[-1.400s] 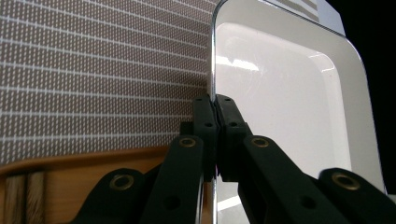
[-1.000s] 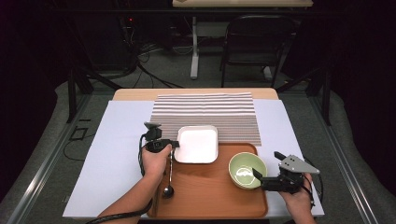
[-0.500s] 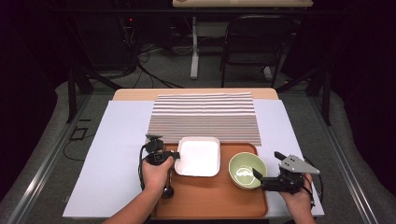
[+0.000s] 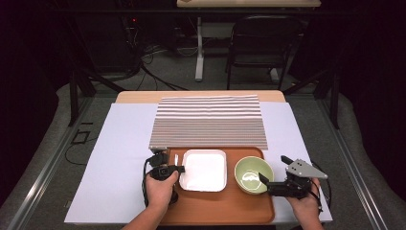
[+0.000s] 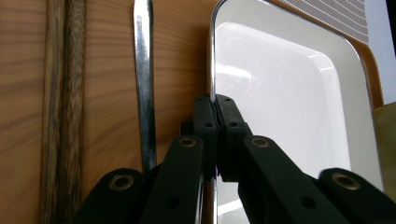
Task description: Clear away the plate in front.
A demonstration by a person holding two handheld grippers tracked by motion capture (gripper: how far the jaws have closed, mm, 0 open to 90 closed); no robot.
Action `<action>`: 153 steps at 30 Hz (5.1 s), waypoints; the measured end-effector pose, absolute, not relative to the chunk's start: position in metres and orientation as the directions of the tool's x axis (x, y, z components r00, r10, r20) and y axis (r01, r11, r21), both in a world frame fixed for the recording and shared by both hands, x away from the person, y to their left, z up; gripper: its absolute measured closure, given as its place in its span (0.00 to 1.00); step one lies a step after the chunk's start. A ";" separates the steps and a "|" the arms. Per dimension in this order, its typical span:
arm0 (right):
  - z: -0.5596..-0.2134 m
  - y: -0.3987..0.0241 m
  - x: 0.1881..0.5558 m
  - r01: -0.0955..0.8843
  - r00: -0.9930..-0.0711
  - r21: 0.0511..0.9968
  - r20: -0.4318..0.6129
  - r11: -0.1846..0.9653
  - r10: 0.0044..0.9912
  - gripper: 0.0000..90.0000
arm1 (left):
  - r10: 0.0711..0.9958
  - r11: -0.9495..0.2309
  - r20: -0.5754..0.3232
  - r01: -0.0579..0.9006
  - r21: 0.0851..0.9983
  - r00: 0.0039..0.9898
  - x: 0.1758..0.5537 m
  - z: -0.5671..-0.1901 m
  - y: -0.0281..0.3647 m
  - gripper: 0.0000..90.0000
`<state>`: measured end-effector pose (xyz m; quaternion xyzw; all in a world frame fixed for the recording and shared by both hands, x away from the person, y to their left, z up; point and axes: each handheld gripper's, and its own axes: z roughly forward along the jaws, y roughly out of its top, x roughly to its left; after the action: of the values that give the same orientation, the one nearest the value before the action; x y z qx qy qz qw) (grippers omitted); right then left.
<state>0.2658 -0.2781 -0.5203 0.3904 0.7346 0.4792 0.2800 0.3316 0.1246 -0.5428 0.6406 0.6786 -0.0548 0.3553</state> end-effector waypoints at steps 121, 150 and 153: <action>-0.523 -0.273 0.267 0.304 -0.551 0.914 -0.059 0.267 0.832 0.00 | 0.896 0.086 -0.363 0.701 0.708 0.256 0.318 -0.520 0.204 0.38; -0.523 -0.270 0.268 0.300 -0.561 0.914 -0.062 0.273 0.826 0.00 | 0.891 0.095 -0.361 0.666 0.740 0.275 0.305 -0.530 0.219 0.38; -0.523 -0.269 0.268 0.300 -0.562 0.914 -0.063 0.275 0.824 0.00 | 0.889 0.104 -0.370 0.668 0.737 0.270 0.306 -0.531 0.220 0.38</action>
<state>0.2681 -0.2694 -0.5233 0.3757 0.7481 0.4707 0.2786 0.3056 0.2201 -0.5309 0.6578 0.5916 0.1232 0.4495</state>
